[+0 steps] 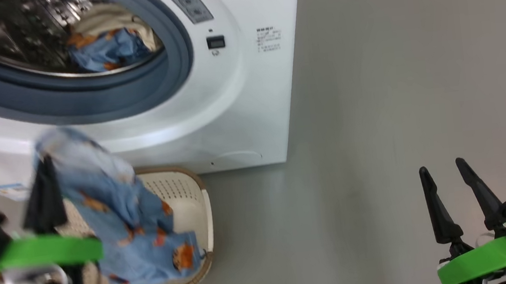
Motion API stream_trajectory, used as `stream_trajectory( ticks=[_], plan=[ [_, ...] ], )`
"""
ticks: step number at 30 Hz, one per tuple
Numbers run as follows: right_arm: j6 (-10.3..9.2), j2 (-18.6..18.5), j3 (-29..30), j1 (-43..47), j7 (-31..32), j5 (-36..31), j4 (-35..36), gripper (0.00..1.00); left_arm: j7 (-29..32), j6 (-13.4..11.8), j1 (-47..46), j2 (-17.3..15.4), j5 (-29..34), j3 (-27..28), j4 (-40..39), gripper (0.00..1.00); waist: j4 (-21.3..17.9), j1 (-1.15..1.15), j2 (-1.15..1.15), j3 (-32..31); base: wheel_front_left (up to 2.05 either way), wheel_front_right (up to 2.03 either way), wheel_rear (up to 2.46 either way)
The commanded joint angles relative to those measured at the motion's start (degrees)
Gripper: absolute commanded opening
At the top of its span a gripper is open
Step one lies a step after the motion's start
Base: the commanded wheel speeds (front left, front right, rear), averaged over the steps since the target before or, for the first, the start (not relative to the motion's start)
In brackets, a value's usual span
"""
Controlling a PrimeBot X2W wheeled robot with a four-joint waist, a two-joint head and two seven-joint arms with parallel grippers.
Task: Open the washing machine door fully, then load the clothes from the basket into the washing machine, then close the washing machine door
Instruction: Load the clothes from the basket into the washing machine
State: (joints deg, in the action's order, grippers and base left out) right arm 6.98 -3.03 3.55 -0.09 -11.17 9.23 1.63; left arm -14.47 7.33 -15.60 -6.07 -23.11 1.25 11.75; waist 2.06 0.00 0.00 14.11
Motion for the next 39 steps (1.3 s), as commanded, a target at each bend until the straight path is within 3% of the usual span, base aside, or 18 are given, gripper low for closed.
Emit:
stream_trajectory(
  ticks=[1,13,22,30,39],
  plan=[
    [0.51,-0.54,-1.38,-1.79,-0.12,-0.04,1.75,1.00,-0.38,-0.01,-2.86,-2.25,0.31,2.29,-1.39,0.00,-0.80,0.00,0.00,3.52,0.00,0.00,0.00],
    [0.51,-0.37,-1.53,-6.63,-1.64,0.58,2.85,1.00,8.59,-0.39,-31.81,-14.83,2.52,3.08,4.29,0.00,-7.49,0.00,0.00,18.47,0.00,0.00,0.00],
    [0.51,-0.05,-3.36,-10.05,-3.34,1.89,0.60,1.00,14.67,0.05,-48.74,-23.28,2.70,-0.82,13.75,0.00,-12.13,0.00,0.00,26.41,0.00,0.00,0.00],
    [0.51,0.08,-5.22,-12.26,-3.78,2.75,-0.83,1.00,14.76,0.13,-59.96,-27.12,2.87,-4.74,21.28,0.00,-14.65,0.00,0.00,30.77,0.00,0.00,0.00],
    [0.51,0.13,-6.73,-13.84,-3.82,3.98,-0.58,1.00,10.11,0.14,-69.21,-28.59,3.58,-6.66,27.84,0.00,-16.05,0.00,0.00,33.20,0.00,0.00,0.00]
  ],
)
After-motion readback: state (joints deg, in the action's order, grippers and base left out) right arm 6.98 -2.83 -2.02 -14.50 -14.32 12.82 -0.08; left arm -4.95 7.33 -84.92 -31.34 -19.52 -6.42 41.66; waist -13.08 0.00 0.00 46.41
